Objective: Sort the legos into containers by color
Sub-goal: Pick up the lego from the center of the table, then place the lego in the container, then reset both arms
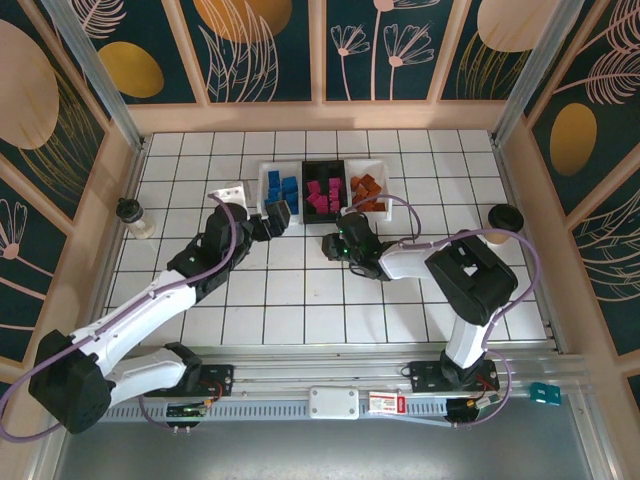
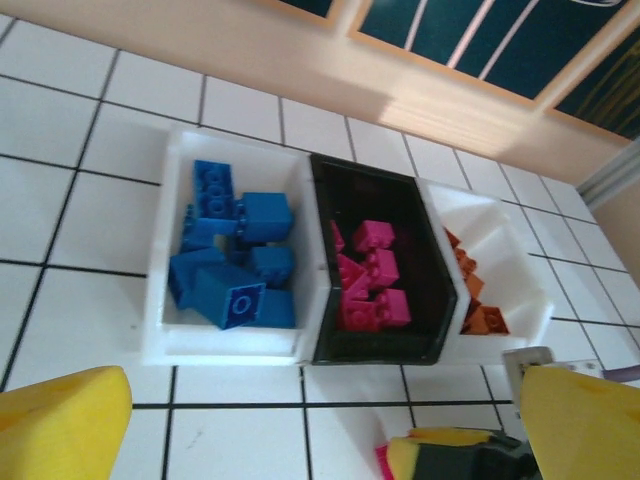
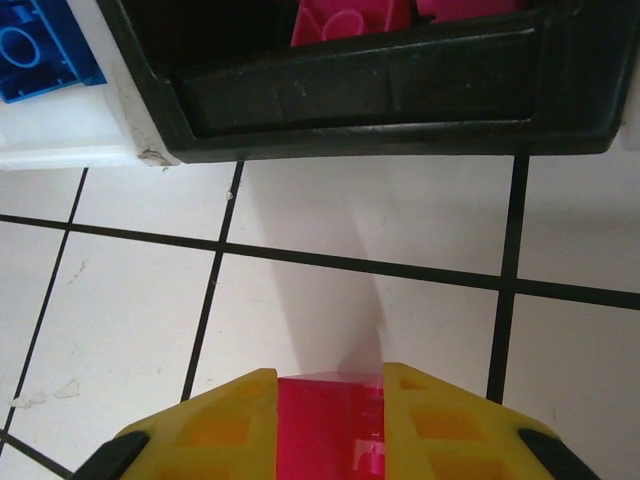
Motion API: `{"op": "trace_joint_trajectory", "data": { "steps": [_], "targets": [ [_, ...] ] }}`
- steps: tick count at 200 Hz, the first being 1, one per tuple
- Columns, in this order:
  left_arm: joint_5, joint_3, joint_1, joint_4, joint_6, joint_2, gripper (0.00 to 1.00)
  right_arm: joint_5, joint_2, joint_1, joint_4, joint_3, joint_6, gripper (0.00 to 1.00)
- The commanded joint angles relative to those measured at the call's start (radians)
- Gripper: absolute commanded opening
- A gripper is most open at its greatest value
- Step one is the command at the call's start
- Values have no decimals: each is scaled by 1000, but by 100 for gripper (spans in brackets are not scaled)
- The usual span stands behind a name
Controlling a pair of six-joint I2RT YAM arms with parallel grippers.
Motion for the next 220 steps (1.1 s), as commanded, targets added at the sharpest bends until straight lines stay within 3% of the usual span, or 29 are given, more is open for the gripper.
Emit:
{"op": "trace_joint_trajectory", "data": {
  "steps": [1,31,42,51,62,76,95,137,161,184,220],
  "targets": [
    [-71,-43,-1,-10,-21,-54,99,9,-114,-9,-11,46,-61,17],
    [-139,-90,-1,-1,-16,-110,99,-1,-97,-72,-29,164,-96,17],
    [-175,-106,-1,12,-10,-132,99,-3,-58,-94,-26,213,-106,21],
    [-214,-114,-1,13,-11,-147,99,-42,-17,-113,-28,266,-116,32],
    [-255,-117,-1,14,1,-158,99,-49,22,-130,-64,333,-120,52],
    [-264,-126,-1,43,53,-164,99,-46,20,-136,-65,371,-137,63],
    [-305,-112,-2,53,86,-155,99,-21,-61,-132,-20,335,-156,74],
    [-438,-76,16,168,254,-109,99,131,-336,-135,146,79,-198,80],
    [-400,-55,99,234,341,-53,99,227,-448,-140,189,-47,-208,89],
    [-327,-68,230,293,416,18,99,261,-525,-170,142,-111,-193,93],
    [-343,-227,382,569,529,139,98,309,-592,-217,86,-164,-159,99]
  ]
}}
